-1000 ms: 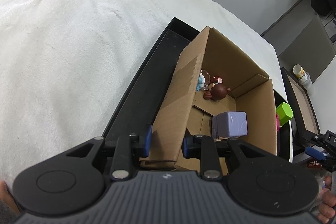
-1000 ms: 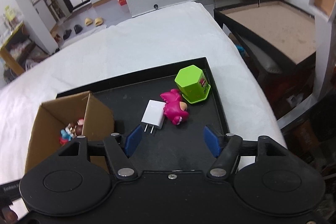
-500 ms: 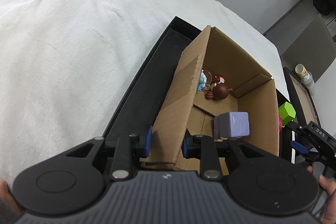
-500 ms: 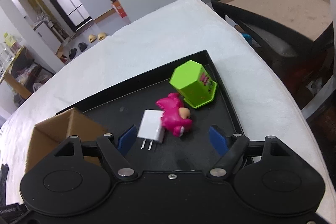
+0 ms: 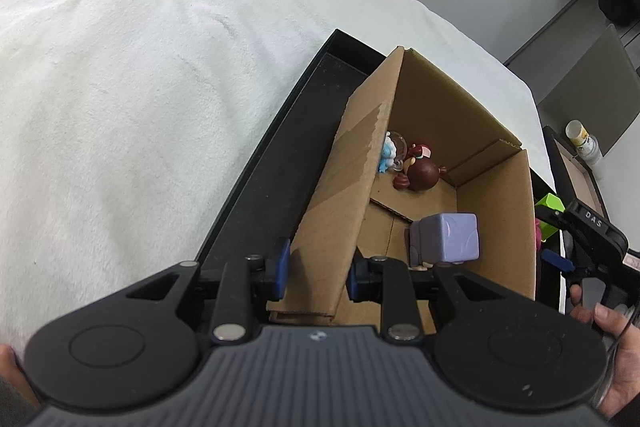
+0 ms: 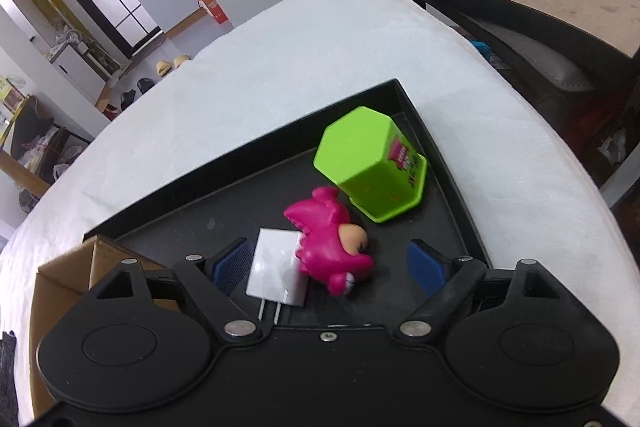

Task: Organize rigid objects
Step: 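Move the right tool to the pink bird figure and grasp it, then lift the pink bird with the right tool and carry it over the box, then open the right tool to drop the pink bird into the box, then move the right tool to the white charger and grasp it, then lift the white charger with the right tool and carry it over the box, then open the right tool to drop the charger into the box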

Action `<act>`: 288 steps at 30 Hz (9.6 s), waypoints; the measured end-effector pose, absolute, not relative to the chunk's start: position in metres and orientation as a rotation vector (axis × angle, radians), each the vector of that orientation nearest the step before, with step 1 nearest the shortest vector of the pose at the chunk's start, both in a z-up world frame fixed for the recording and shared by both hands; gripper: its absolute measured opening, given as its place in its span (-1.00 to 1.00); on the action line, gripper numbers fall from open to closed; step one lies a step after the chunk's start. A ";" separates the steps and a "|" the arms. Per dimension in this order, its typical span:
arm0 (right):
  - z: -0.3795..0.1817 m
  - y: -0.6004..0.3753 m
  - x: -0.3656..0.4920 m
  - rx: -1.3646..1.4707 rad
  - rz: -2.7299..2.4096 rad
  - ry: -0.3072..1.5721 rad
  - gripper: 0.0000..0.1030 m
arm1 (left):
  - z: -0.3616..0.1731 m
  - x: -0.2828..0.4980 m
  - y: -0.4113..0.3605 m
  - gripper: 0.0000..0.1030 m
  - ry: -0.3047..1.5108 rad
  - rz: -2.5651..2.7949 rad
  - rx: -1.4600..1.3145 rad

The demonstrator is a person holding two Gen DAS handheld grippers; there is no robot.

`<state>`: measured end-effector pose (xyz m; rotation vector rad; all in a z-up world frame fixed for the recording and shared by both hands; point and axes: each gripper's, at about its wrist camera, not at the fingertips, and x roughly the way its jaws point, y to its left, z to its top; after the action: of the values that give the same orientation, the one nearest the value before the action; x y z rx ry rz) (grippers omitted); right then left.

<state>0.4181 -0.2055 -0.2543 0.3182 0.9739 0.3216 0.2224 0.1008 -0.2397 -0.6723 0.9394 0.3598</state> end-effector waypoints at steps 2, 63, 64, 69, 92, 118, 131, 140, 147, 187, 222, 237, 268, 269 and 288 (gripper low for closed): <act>-0.256 -0.204 0.420 0.310 0.321 0.968 0.61 | -0.240 0.223 0.101 -0.49 0.939 0.360 -0.673; -0.135 -0.162 0.335 0.136 0.576 0.839 -0.18 | -0.238 0.223 0.095 -0.49 0.946 0.350 -0.653; -0.134 -0.159 0.335 0.131 0.581 0.838 -0.18 | -0.239 0.224 0.095 -0.49 0.947 0.349 -0.654; -0.136 -0.142 0.334 0.097 0.594 0.845 -0.18 | -0.238 0.223 0.096 -0.48 0.949 0.344 -0.659; -0.163 -0.069 0.336 -0.103 0.541 0.878 -0.17 | -0.240 0.223 0.103 -0.46 0.953 0.314 -0.686; -0.145 -0.126 0.332 -0.018 0.471 0.868 0.02 | -0.239 0.223 0.101 -0.46 0.949 0.315 -0.680; -0.167 -0.163 0.343 0.014 0.403 0.902 0.13 | -0.239 0.222 0.103 -0.46 0.952 0.316 -0.677; -0.188 -0.170 0.358 0.035 0.373 0.935 0.18 | -0.238 0.222 0.103 -0.46 0.952 0.316 -0.679; -0.208 -0.163 0.376 0.047 0.342 0.958 0.18 | -0.239 0.222 0.104 -0.46 0.951 0.315 -0.688; -0.235 -0.142 0.372 -0.117 0.306 1.034 -0.28 | -0.240 0.223 0.105 -0.46 0.948 0.323 -0.690; -0.125 -0.129 0.332 -0.050 0.551 0.824 -0.29 | -0.238 0.223 0.103 -0.47 0.947 0.326 -0.667; -0.121 -0.085 0.321 -0.052 0.650 0.821 -0.29 | -0.238 0.224 0.104 -0.47 0.944 0.322 -0.674; -0.185 -0.012 0.316 -0.057 0.692 1.091 -0.28 | -0.241 0.222 0.112 -0.44 0.943 0.288 -0.724; -0.185 -0.013 0.316 -0.055 0.688 1.092 -0.28 | -0.241 0.222 0.112 -0.45 0.943 0.288 -0.725; -0.137 -0.054 0.316 -0.035 0.654 0.972 -0.25 | -0.240 0.220 0.109 -0.44 0.939 0.289 -0.717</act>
<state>0.3159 -0.0539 -0.1373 -0.0352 0.9724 0.6541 0.2202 0.1089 -0.2400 -0.7174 0.9388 0.2891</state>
